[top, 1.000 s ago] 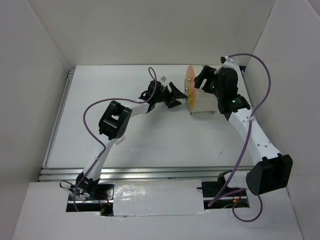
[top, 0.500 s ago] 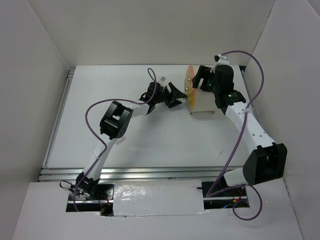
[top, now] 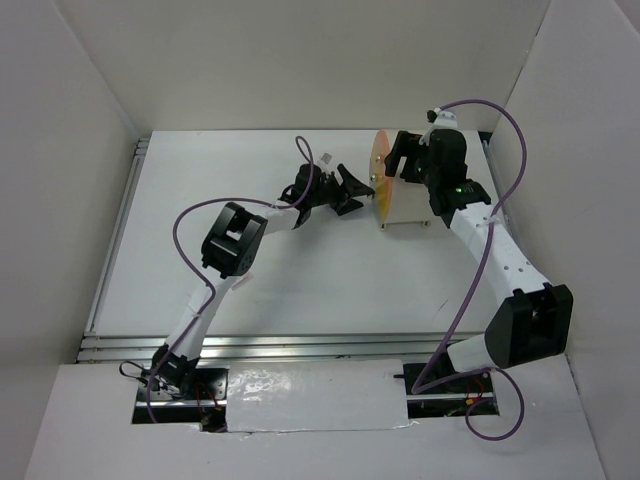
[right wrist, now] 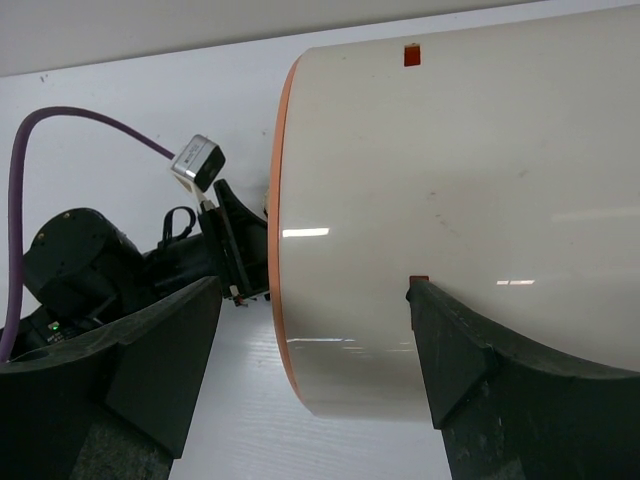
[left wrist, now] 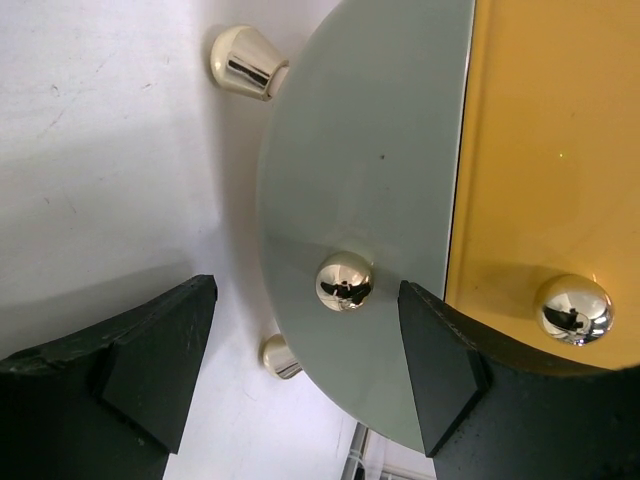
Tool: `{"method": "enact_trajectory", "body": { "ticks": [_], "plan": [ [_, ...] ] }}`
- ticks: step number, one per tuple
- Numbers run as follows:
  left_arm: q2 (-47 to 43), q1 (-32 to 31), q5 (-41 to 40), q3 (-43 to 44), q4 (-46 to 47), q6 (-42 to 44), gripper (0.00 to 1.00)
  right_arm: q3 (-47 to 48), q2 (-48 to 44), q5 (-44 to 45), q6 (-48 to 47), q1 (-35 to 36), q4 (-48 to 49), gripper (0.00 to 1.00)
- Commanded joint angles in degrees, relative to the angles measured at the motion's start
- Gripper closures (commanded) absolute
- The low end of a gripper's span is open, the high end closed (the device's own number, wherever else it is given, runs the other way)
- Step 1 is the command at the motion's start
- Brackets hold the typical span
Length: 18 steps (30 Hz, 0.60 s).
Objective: Organize the makeup
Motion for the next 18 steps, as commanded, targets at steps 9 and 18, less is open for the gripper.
{"method": "enact_trajectory", "body": {
  "ticks": [9, 18],
  "plan": [
    [-0.65, 0.41, 1.17, 1.3, 2.79, 0.12, 0.13, -1.5, 1.25, 0.86, -0.39, -0.59, -1.1, 0.16],
    [-0.66, 0.58, 1.79, 1.56, 3.32, -0.06, 0.09, -3.34, 1.34, -0.38, 0.83, -0.41, -0.84, 0.16]
  ]
}}
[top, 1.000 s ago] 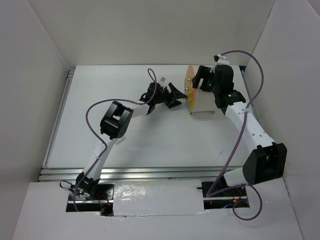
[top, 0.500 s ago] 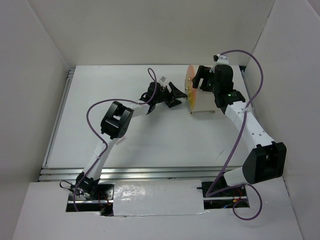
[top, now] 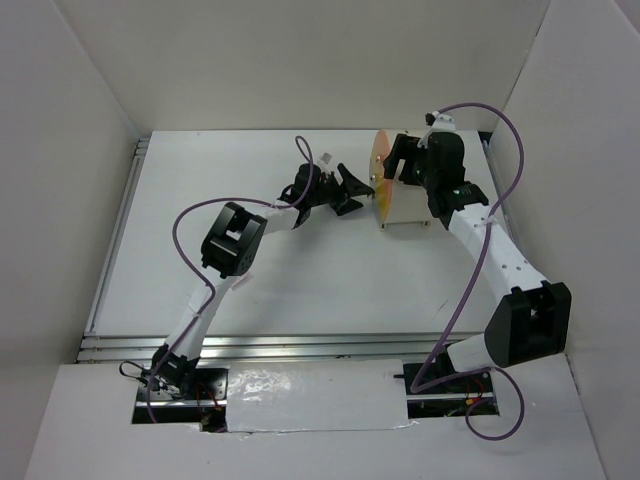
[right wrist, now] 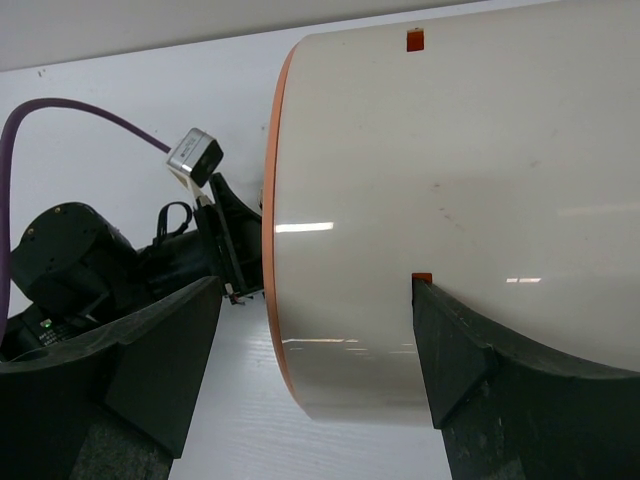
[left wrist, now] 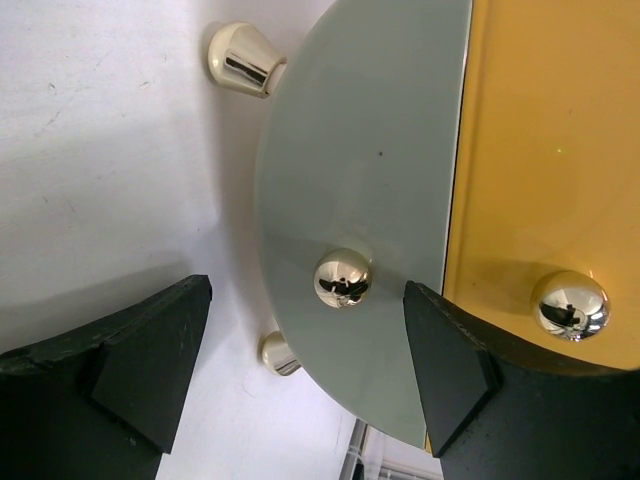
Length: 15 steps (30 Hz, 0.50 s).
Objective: Organize the makeup
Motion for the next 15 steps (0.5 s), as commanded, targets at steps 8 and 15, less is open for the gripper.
{"method": "enact_trajectory", "body": {
  "ticks": [8, 15],
  "plan": [
    [0.92, 0.45, 1.62, 4.08, 4.13, -1.46, 0.09, -2.01, 0.66, 0.74, 3.1, -0.33, -2.92, 0.16],
    [1.54, 0.19, 1.35, 4.36, 4.84, -2.52, 0.2, -4.55, -1.09, 4.25, 8.89, -0.33, -2.57, 0.16]
  ]
}}
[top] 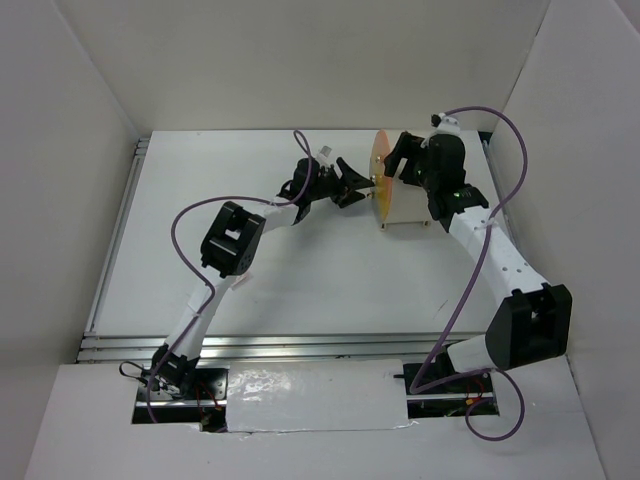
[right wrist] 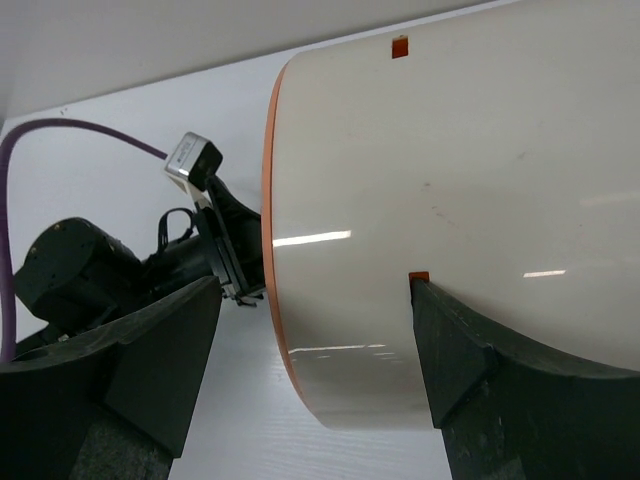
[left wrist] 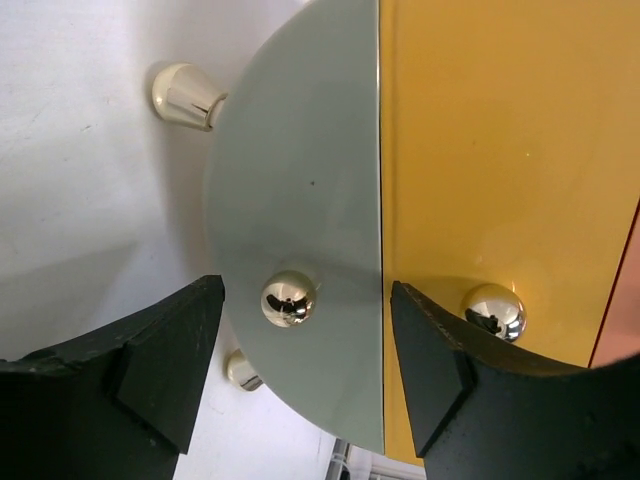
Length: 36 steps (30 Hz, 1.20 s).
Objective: Organize the makeup
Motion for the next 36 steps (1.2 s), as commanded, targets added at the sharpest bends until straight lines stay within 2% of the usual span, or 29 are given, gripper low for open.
{"method": "enact_trajectory", "body": {
  "ticks": [1, 9, 16, 21, 22, 29, 33, 36],
  "plan": [
    [1.15, -0.34, 0.59, 1.25, 3.59, -0.9, 0.22, -3.86, -0.86, 3.12, 5.86, -0.33, -3.73, 0.16],
    [1.32, -1.13, -0.64, -1.39, 4.21, -1.78, 0.3, -5.0, -0.6, 4.27, 9.56, -0.32, -3.55, 0.16],
    [1.59, -2.18, -1.96, -0.25, 3.59, -3.19, 0.46, -5.97, -0.51, 4.53, 11.05, 0.11, -3.29, 0.17],
    [1.67, -2.62, -2.93, -0.16, 3.33, -3.36, 0.49, -6.06, -0.16, 4.18, 11.14, 0.47, -3.29, 0.16],
    [1.76, -2.62, -3.01, -0.25, 3.33, -3.45, 0.53, -5.97, -0.16, 4.0, 10.88, 0.47, -3.29, 0.16],
    [2.2, -2.71, -3.72, -1.21, 4.91, -4.15, 0.61, -5.62, 0.02, 3.21, 10.62, 0.64, -3.46, 0.16],
    [2.2, -2.71, -4.16, -1.73, 5.96, -4.33, 0.71, -5.71, -0.07, 3.12, 10.61, 0.64, -3.46, 0.17],
    [1.59, -2.62, -4.86, -2.09, 5.53, -3.28, 0.69, -5.36, 0.11, 3.12, 10.35, 0.55, -3.81, 0.16]
  ]
}}
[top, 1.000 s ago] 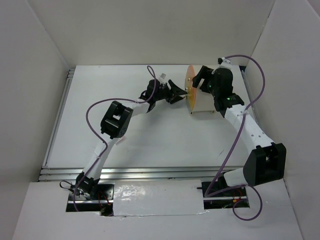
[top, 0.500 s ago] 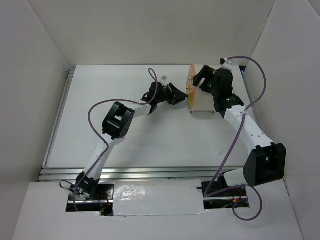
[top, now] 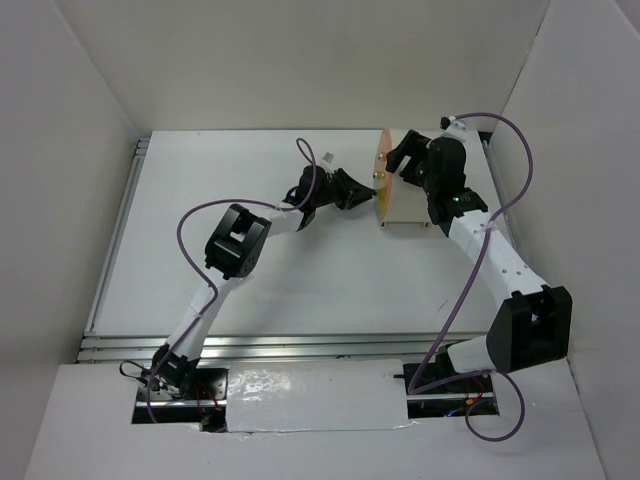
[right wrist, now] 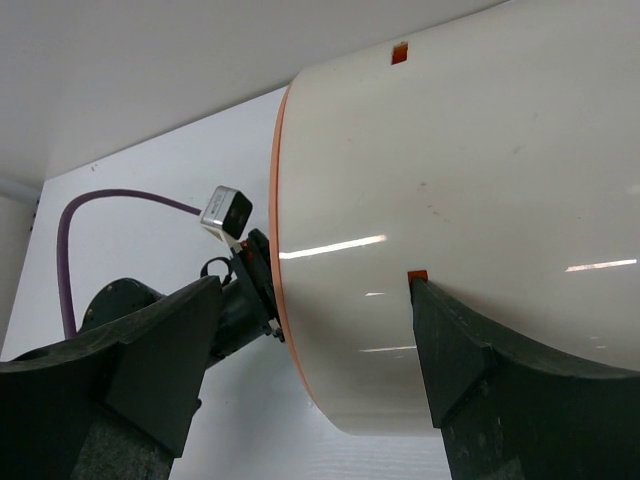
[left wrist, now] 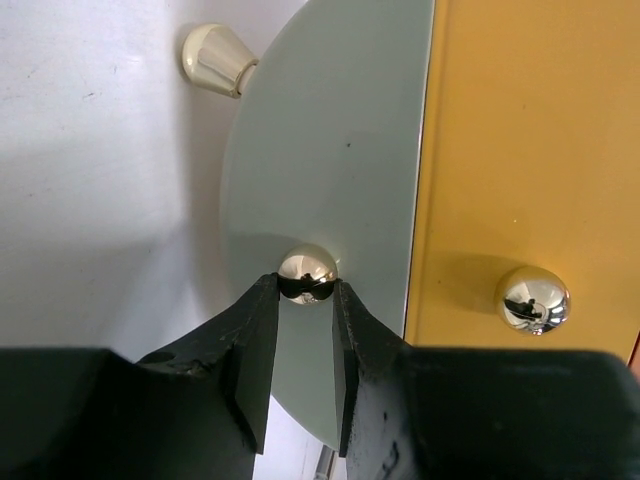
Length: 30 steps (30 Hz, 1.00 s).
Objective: Organize the makeup
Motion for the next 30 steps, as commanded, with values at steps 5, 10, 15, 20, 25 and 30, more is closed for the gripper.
{"method": "enact_trajectory", "body": {
  "ticks": [5, 10, 15, 20, 25, 30],
  "plan": [
    [1.11, -0.35, -0.4, -0.39, 3.98, 1.05, 0.54, -1.62, 1.77, 0.09, 1.8, 0.2, -9.48, 0.16],
    [1.99, -0.35, -0.4, 1.11, 4.15, 0.79, 0.36, -1.53, 1.51, -0.53, 1.72, 0.29, -9.39, 0.17],
    [3.22, -0.35, -0.4, 2.43, 4.85, 0.27, 0.43, -1.27, 0.98, -0.79, 1.36, 0.38, -9.65, 0.17],
    [4.36, -0.79, -0.66, 4.01, 5.2, -0.26, 0.52, -1.62, 0.72, -1.58, 1.36, 0.29, -9.57, 0.17],
    [5.15, -0.88, -0.93, 5.32, 6.35, -0.62, 0.56, -1.97, 0.45, -2.46, 1.28, 0.29, -9.3, 0.17],
    [5.06, -1.14, -1.37, 5.59, 7.22, -0.35, 0.65, -2.15, 0.63, -2.38, 0.92, 0.29, -9.39, 0.17]
  ]
}}
